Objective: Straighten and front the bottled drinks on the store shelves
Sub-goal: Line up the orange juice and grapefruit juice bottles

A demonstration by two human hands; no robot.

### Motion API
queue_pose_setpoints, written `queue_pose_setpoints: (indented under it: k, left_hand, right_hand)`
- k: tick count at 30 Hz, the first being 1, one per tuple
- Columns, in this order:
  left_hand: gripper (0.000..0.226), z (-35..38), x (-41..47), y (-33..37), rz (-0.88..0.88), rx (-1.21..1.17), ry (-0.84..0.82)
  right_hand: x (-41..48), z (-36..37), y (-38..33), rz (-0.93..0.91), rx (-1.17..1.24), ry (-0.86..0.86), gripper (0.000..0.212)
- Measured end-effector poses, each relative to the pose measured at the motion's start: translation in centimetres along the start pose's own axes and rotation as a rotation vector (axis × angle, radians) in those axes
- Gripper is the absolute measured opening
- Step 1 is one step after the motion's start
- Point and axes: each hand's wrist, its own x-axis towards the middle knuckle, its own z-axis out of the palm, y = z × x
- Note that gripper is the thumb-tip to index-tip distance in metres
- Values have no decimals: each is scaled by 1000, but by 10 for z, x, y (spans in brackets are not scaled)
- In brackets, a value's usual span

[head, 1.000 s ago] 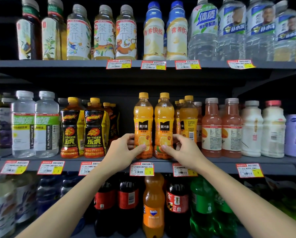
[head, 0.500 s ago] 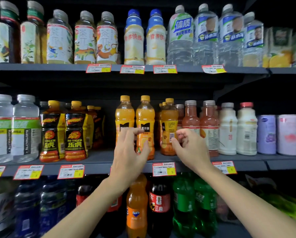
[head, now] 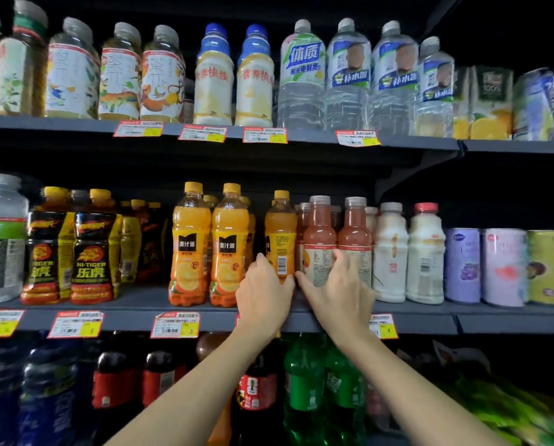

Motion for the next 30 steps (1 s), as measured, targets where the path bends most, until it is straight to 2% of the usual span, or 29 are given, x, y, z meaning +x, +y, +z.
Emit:
queue_pose_setpoints:
  k: [4, 6, 11, 15, 18, 20, 23, 25, 28, 30]
  left_hand:
    - [54, 10, 4, 5, -21, 97, -16]
    - [50, 12, 5, 7, -25, 112, -16]
    - [52, 8, 3, 11, -47, 152, -23]
    - [52, 4, -3, 12, -5, 192, 21]
    - [62, -1, -6, 10, 15, 245, 68]
    - [70, -3, -7, 10, 24, 303, 91]
    - [75, -5, -10, 11, 37, 387, 99]
    - [72, -8, -14, 10, 63, 409, 87]
    - [60, -20, -17, 1, 123, 285, 93]
    - [44, -32, -18, -11, 251, 183, 148]
  right_hand:
    - [0, 5, 2, 43, 50, 33, 78]
    - [0, 6, 3, 57, 18, 42, 76]
    - [1, 10, 7, 94, 52, -22, 74]
    - [1, 10, 8, 92, 99, -13, 65]
    - [2, 6, 6, 91, 93, -1, 64]
    - [1, 6, 8, 79, 191, 6, 60]
    - [0, 3, 11, -38, 468, 41, 37]
    - [0, 2, 11, -152, 526, 63, 25]
    - [1, 0, 0, -182, 533, 31, 36]
    - [0, -1, -12, -147, 502, -28, 40]
